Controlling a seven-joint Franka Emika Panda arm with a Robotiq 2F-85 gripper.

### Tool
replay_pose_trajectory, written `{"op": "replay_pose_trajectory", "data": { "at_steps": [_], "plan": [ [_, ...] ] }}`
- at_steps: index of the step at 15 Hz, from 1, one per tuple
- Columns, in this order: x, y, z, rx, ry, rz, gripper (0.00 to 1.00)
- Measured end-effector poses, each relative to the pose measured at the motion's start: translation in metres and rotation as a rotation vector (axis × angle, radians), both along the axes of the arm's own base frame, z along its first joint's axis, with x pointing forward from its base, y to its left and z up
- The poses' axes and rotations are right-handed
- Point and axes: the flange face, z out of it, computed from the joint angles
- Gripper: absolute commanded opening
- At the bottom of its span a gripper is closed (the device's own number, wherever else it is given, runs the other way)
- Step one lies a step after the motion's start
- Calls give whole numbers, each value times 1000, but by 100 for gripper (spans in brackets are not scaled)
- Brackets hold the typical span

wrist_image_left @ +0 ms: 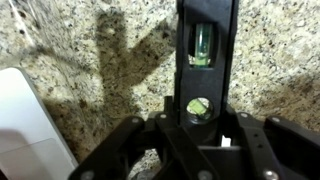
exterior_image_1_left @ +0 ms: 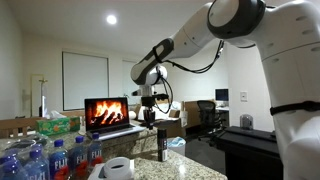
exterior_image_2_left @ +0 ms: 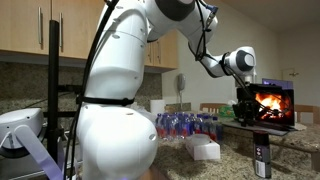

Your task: Put the bottle on the can, then pick the black object and put it on the can, then pick the clear tape and put it on the counter

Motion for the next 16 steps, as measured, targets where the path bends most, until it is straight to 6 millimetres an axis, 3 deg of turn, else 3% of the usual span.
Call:
{"op": "replay_pose_trajectory", "data": {
  "at_steps": [16],
  "plan": [
    [-5,-3,-15,4,30,-34,18]
  ]
}}
